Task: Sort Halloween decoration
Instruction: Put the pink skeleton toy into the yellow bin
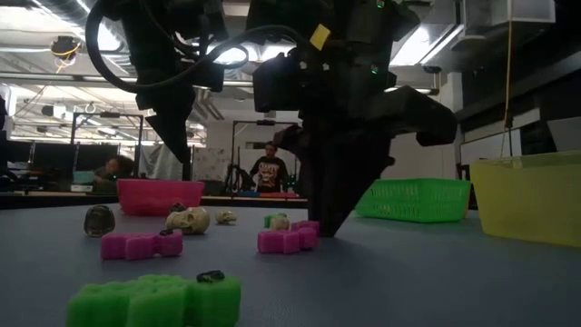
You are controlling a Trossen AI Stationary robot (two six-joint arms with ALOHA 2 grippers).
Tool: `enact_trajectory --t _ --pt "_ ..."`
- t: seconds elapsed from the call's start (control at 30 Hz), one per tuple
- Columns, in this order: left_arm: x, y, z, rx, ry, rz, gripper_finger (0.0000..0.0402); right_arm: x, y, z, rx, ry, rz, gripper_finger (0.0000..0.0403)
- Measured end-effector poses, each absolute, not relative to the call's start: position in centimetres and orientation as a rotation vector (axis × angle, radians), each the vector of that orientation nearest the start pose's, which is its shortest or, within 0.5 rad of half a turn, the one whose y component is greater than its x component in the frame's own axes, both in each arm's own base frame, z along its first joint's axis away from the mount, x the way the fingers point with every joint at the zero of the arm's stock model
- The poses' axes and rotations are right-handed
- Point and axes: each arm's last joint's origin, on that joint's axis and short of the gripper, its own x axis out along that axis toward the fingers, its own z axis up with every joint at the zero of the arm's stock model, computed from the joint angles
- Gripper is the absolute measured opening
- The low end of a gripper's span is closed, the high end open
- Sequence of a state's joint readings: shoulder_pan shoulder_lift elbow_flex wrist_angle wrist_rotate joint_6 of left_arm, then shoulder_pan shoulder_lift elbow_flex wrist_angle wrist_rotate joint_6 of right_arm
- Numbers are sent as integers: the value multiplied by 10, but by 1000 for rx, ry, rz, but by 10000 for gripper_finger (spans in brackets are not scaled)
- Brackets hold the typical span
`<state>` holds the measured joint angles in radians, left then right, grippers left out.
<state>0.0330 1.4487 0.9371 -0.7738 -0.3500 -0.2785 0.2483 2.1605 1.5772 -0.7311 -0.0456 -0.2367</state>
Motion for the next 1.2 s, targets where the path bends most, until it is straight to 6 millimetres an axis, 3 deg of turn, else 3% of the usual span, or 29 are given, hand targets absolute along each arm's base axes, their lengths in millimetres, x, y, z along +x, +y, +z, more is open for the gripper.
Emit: enact_trajectory --t 0.23,0.53,0.87,1.2 --pt "257 18 207 -33 1216 501 175 415 107 145 -334 1281 405 30" --pt "257 18 207 -33 1216 501 175 411 105 152 -318 1293 380 35" --pt "257 18 207 -33 1217 501 175 394 101 193 -313 1299 380 32" --pt "257 18 206 -49 1221 479 175 351 80 243 -407 1451 268 34"
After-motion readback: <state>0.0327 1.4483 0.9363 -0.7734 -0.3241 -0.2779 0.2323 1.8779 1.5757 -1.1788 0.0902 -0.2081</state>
